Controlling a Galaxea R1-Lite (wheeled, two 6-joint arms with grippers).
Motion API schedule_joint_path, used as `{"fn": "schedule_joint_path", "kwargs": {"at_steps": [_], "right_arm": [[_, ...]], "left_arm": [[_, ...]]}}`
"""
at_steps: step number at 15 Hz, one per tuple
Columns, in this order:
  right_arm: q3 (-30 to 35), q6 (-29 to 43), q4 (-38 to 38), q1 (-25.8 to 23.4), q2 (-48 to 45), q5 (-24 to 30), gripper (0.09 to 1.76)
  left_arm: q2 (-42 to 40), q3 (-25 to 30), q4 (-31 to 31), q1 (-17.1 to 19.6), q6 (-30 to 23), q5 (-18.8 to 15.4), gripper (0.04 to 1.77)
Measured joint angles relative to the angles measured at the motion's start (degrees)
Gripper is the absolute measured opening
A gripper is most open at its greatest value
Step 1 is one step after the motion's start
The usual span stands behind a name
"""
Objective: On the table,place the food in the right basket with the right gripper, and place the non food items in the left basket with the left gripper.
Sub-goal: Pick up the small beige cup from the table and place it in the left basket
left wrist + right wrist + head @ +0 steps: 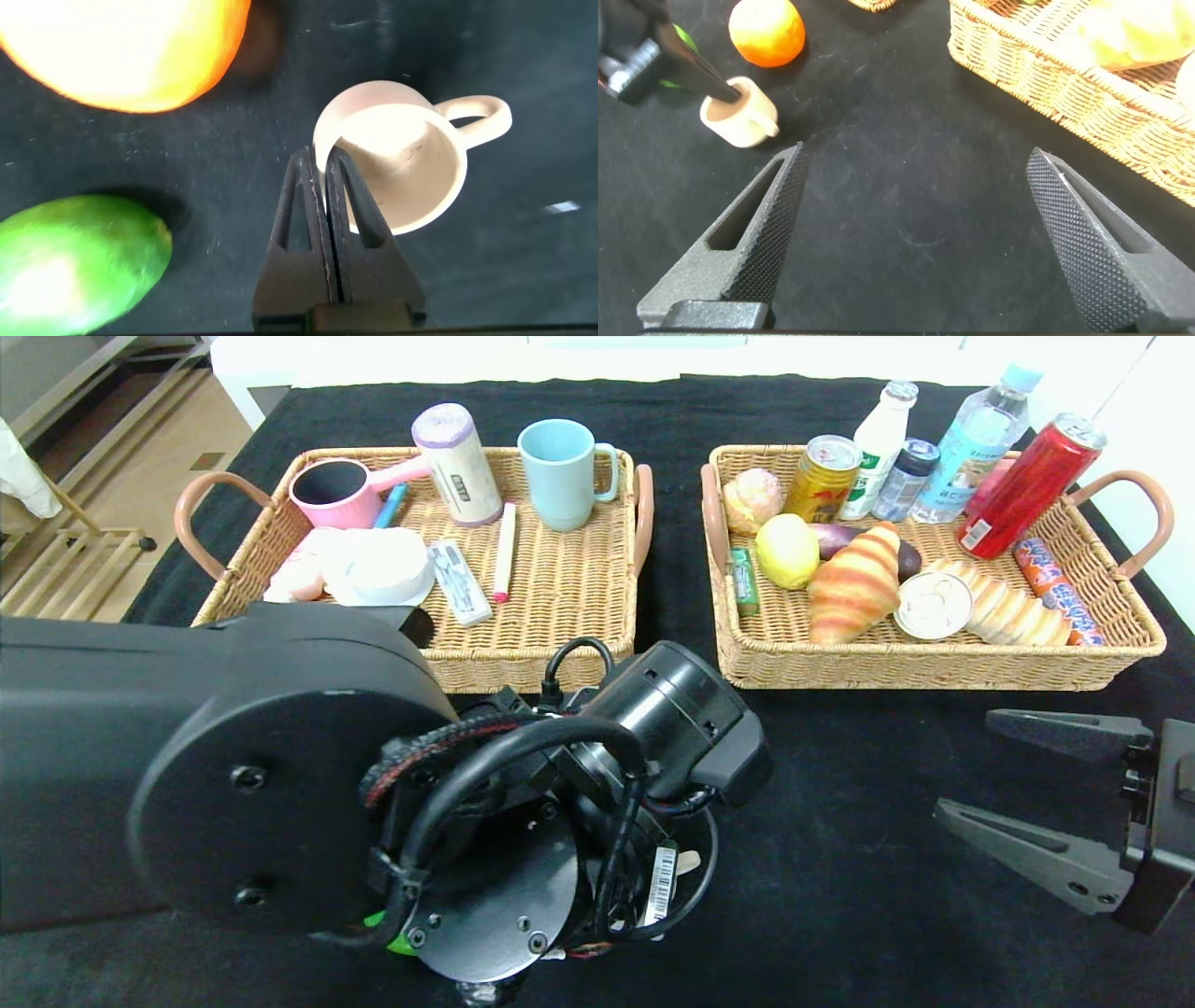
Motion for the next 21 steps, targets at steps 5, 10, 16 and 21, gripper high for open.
{"fn": "schedule_joint_path", "kwargs": {"at_steps": [5, 10, 16, 21], "right_arm": [[0.23, -0.04, 0.00, 0.06, 0.06, 0.02, 1.71], [0.33, -0.04, 0.02, 0.11, 0.05, 0.02, 1.71], [0.28, -0.04, -0.02, 0.11, -0.02, 0.06, 1.71], [0.11, 0.05, -0.02, 0.01, -0.20, 0.04, 1.71]], "left_arm": [[-4.94, 0.51, -0.05, -0.39, 0.33, -0.54, 0.11], [-8.06, 0.38, -0.24, -0.44, 2.12, -0.41, 0.11], [-11.39, -0.43, -0.94, 1.78, 5.13, -0.39, 0.11], [-13.15, -2.95, -1.12, 5.81, 9.40, -0.69, 0.11]]}}
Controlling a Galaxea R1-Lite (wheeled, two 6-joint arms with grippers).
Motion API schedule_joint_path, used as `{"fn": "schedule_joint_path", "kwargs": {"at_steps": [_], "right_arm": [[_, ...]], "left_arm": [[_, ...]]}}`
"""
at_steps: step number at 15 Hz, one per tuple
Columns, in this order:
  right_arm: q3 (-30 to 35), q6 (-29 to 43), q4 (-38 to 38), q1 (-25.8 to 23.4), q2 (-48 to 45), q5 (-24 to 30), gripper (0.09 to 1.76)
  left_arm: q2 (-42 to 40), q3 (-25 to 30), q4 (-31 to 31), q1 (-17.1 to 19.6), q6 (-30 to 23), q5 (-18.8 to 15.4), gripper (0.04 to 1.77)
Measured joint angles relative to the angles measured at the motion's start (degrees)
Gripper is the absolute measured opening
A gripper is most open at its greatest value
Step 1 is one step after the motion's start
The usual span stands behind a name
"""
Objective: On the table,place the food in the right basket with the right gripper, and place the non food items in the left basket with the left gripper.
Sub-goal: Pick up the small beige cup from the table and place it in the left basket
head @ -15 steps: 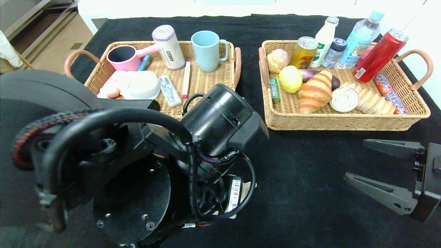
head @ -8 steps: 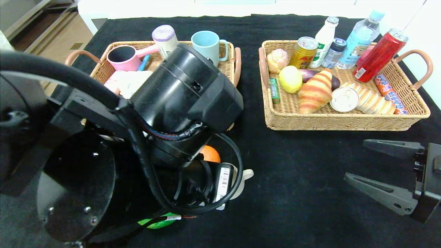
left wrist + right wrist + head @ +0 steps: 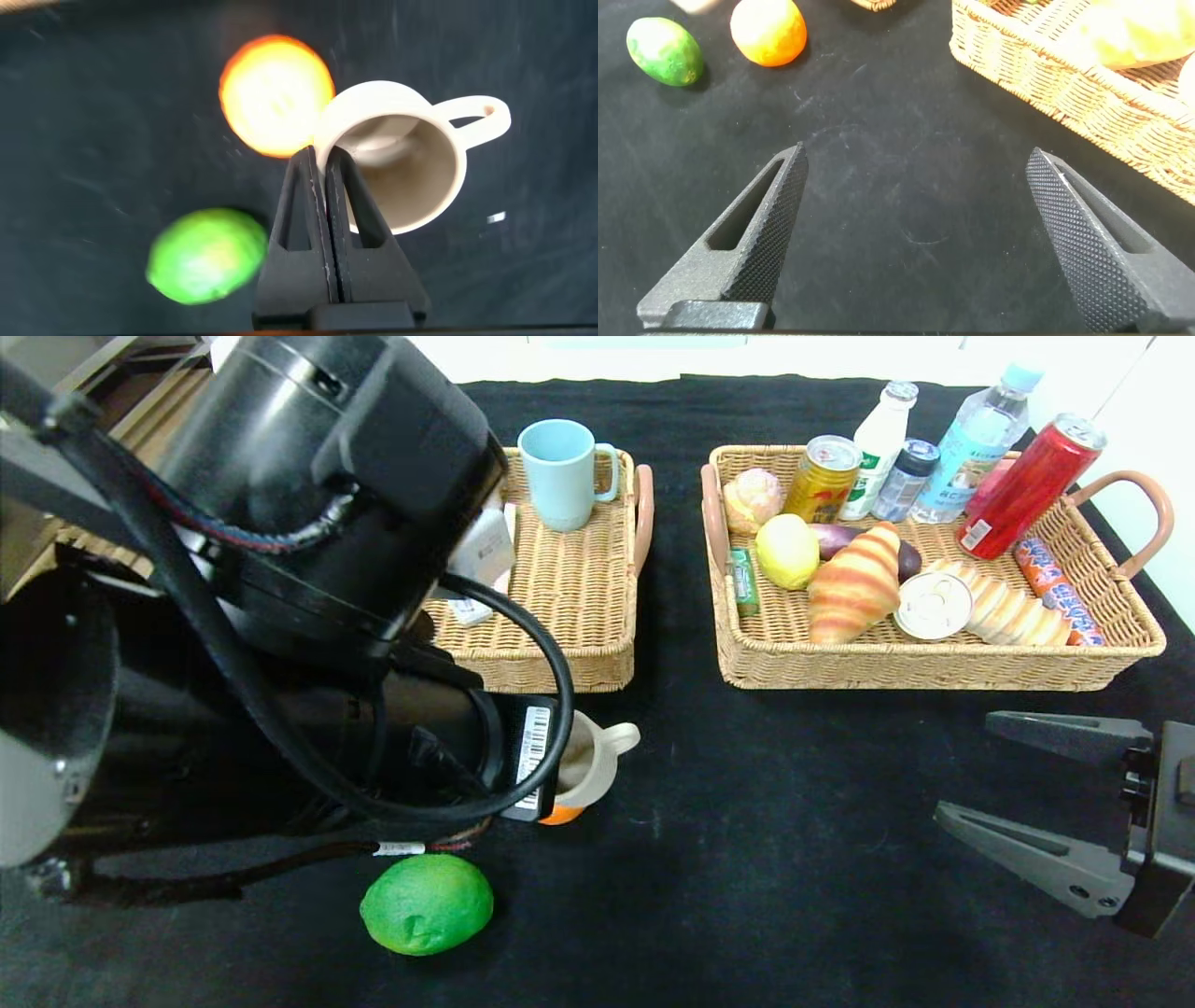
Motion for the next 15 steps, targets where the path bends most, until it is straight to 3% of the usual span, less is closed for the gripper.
{"fn": "schedule_joint_path", "kwargs": {"at_steps": [4, 15], "right_arm": [[-0.13, 0.00, 0.02, -0.04, -0.05, -0.06, 1.71], [-0.21, 0.00, 0.02, -0.09, -0.24, -0.11, 1.71]], "left_arm": [[-0.46, -2.84, -1.30, 3.08, 3.91, -1.99, 0.11], [0.13, -2.60, -11.06, 13.23, 11.78, -5.13, 0.11]]}}
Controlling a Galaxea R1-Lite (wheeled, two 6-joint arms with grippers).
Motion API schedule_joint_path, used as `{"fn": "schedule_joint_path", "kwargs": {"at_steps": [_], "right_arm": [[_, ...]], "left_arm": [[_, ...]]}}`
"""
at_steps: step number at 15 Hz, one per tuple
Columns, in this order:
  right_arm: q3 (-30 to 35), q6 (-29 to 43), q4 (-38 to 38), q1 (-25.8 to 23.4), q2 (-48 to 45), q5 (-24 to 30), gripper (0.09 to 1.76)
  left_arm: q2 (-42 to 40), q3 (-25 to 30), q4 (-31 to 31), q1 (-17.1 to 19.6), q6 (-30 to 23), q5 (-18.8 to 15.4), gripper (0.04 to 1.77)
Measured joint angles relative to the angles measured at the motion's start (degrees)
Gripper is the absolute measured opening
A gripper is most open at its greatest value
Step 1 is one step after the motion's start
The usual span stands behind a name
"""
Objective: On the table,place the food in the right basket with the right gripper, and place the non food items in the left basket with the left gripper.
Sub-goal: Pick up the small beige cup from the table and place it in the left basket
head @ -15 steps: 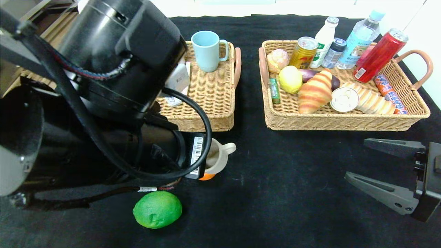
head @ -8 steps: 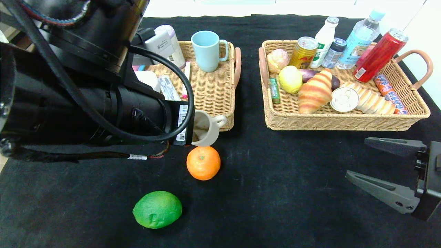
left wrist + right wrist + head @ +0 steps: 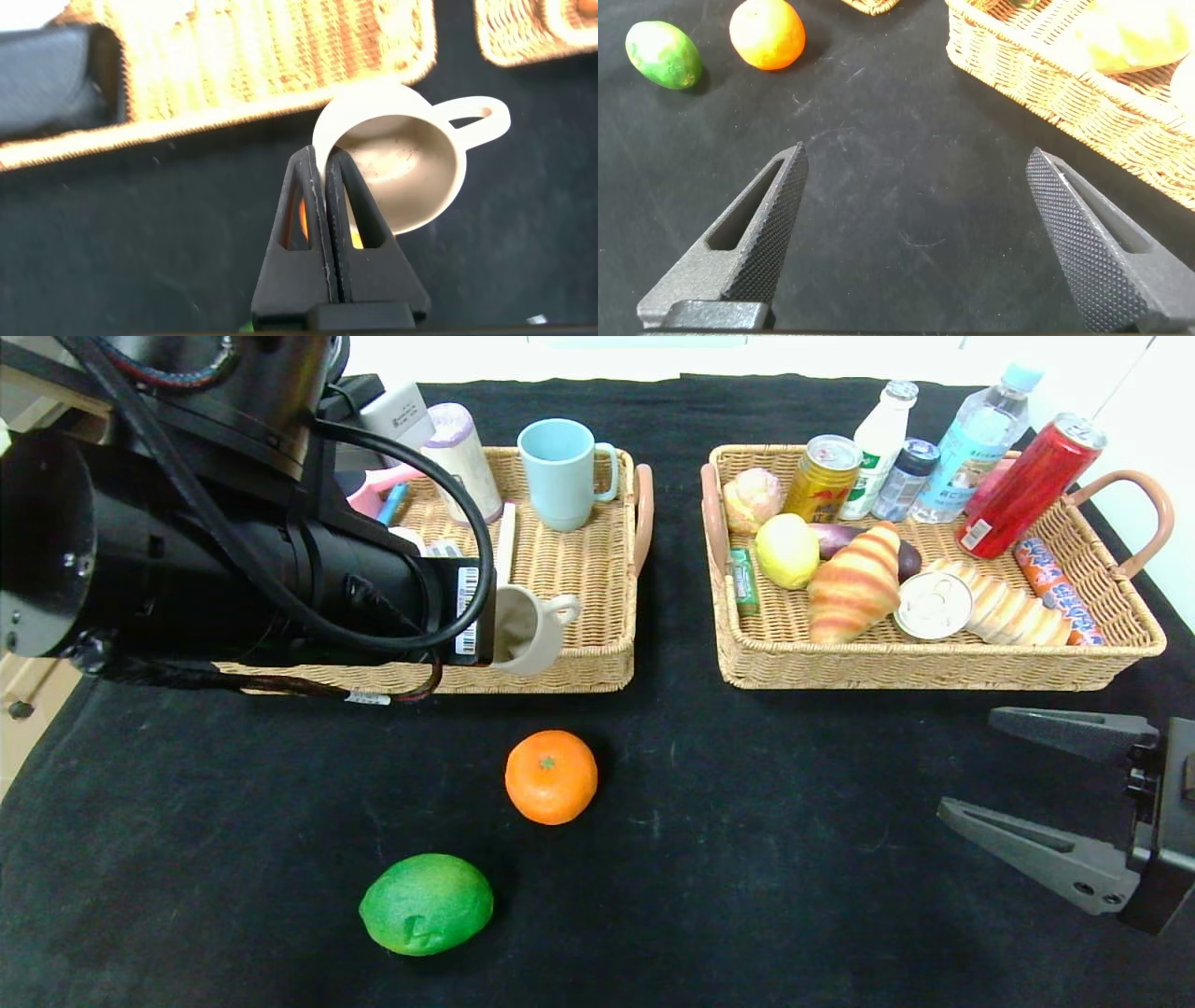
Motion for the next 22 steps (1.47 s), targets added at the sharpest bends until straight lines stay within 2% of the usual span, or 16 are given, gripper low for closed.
{"fn": "schedule_joint_path", "kwargs": {"at_steps": [7, 10, 16, 19, 22], "right_arm": [[0.00, 0.02, -0.02, 0.00, -0.02, -0.04, 1.71], [0.00, -0.02, -0.02, 0.00, -0.15, -0.04, 1.71], [-0.06, 0.02, -0.11, 0.00, -0.48, -0.01, 1.71], [-0.06, 0.13, -0.04, 0.00, -0.69, -0.04, 1.71], [-0.09, 0.09, -0.02, 0.00, -0.78, -0.04, 1.71]], "left_arm": [[2.38, 0.06, -6.14, 8.77, 3.94, -3.63, 0.11], [3.25, -0.30, -7.25, 10.51, 4.29, -3.77, 0.11], [7.00, -0.39, -17.94, 15.02, 6.25, -3.69, 0.11], [9.33, -0.57, -23.06, 15.65, 8.63, -3.28, 0.11], [11.23, -1.93, -23.93, 16.13, 9.18, -3.16, 0.11]]}}
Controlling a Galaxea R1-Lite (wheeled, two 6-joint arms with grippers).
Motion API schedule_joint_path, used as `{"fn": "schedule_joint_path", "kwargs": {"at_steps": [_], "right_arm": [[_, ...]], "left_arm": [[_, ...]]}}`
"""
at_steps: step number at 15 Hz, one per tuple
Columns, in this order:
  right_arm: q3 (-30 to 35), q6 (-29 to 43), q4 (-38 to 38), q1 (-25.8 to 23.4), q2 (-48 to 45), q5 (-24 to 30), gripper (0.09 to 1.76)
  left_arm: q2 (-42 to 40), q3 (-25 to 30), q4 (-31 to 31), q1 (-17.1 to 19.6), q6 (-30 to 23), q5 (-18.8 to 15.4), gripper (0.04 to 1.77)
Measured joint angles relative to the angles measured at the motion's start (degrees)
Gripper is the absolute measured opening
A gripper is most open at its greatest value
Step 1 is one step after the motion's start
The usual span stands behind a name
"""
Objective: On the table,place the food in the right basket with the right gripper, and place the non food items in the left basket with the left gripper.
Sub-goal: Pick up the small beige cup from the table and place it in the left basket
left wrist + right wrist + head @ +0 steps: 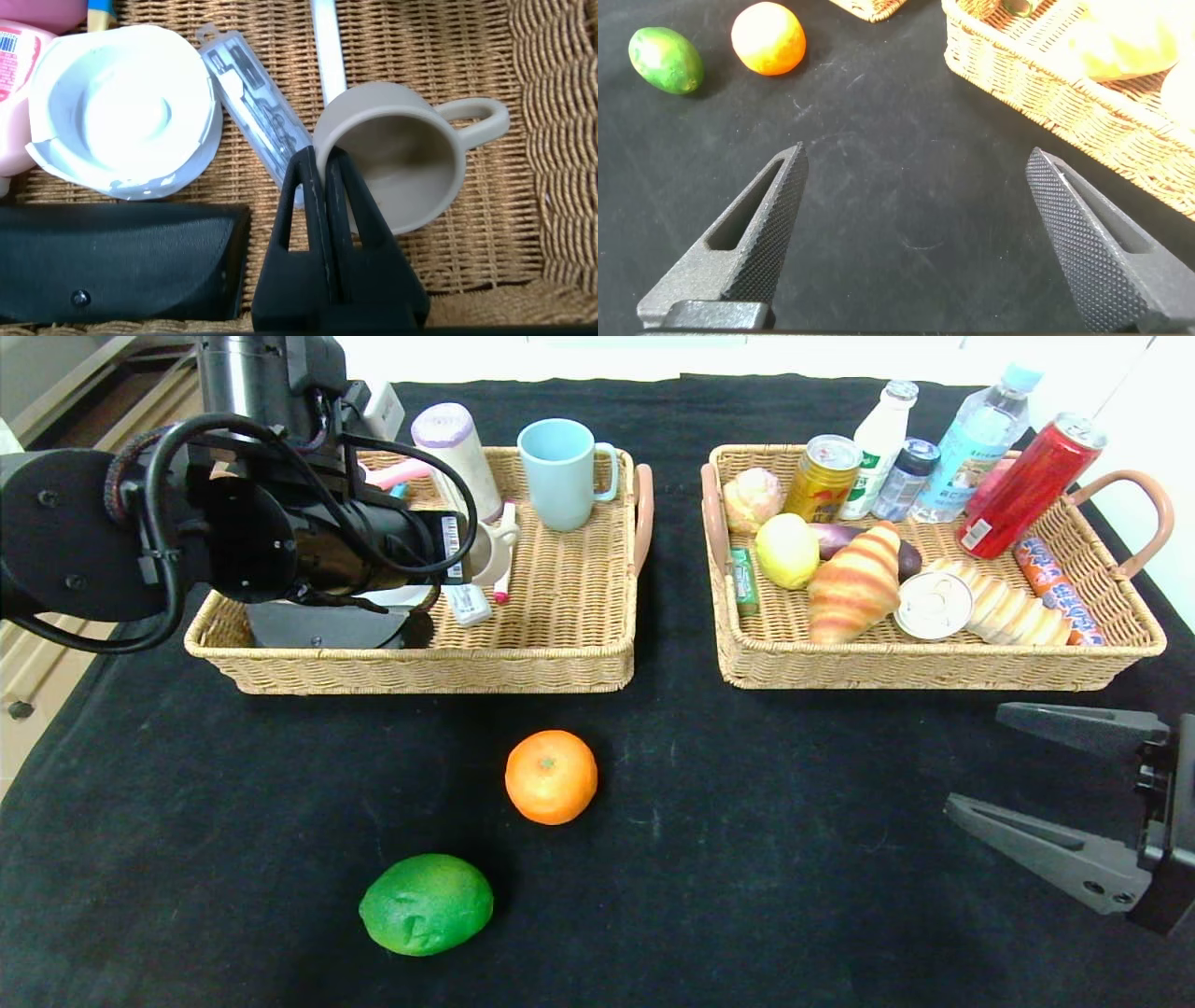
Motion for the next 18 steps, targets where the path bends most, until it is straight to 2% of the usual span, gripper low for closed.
{"fn": "schedule_joint_path", "kwargs": {"at_steps": [3, 8, 9, 13, 18], "right_arm": [[0.00, 0.02, -0.06, -0.04, -0.10, 0.02, 1.71], [0.00, 0.09, -0.01, -0.09, -0.27, 0.00, 1.71], [0.00, 0.11, -0.01, -0.09, -0.29, 0.00, 1.71], [0.00, 0.06, -0.04, -0.09, -0.35, 0.00, 1.71], [0.00, 0.09, -0.01, -0.09, -0.40, 0.00, 1.71]], "left_arm": [[1.43, -2.05, -0.05, 0.52, 0.44, 0.05, 0.11], [2.15, -2.40, 0.00, 0.68, 0.77, 0.22, 0.11], [2.19, -2.40, -0.02, 0.66, 0.77, 0.22, 0.22], [2.23, -2.35, -0.02, 0.63, 0.74, 0.24, 0.82], [1.40, -1.82, 0.54, 0.38, 0.74, 0.32, 1.25]]}}
